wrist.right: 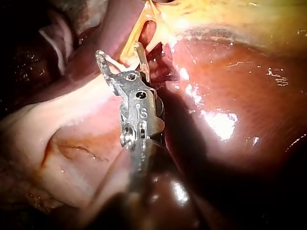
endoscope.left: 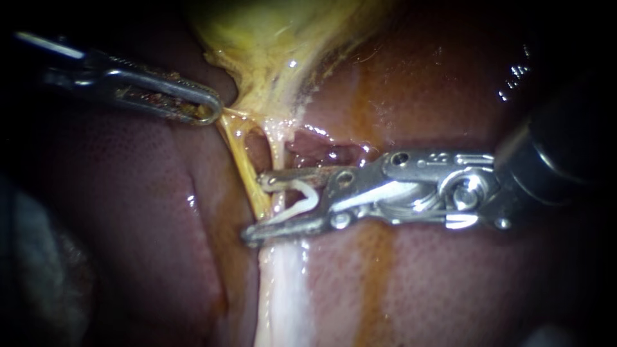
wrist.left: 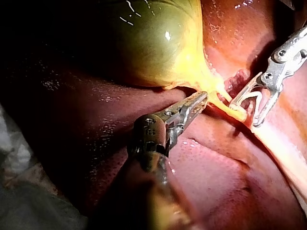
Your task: Clipping first clip left tube
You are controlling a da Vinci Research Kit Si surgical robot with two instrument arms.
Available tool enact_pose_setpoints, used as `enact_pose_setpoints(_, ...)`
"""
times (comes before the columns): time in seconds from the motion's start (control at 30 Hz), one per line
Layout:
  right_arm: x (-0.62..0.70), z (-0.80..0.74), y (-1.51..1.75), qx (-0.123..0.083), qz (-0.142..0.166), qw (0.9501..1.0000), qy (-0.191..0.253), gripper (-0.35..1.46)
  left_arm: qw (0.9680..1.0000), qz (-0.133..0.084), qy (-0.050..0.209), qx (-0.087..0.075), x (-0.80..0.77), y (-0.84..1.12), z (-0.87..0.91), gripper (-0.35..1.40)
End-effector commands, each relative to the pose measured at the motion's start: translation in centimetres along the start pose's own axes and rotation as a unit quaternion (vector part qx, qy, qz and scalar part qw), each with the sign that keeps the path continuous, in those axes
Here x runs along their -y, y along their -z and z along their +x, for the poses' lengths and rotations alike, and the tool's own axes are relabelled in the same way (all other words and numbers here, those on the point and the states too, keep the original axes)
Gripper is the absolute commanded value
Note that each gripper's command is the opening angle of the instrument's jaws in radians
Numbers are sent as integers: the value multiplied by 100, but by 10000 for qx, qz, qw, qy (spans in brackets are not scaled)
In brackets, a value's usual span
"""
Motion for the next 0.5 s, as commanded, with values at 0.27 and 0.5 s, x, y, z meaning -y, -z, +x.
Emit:
enact_pose_setpoints(0.27,-12,-16,-4,20,2,10000,-3,50,10000,1,1,0,0,0,0,-35)
enact_pose_setpoints(0.5,-22,-26,-7,44,33,10000,41,50,10000,1,1,0,-1,0,0,-35)
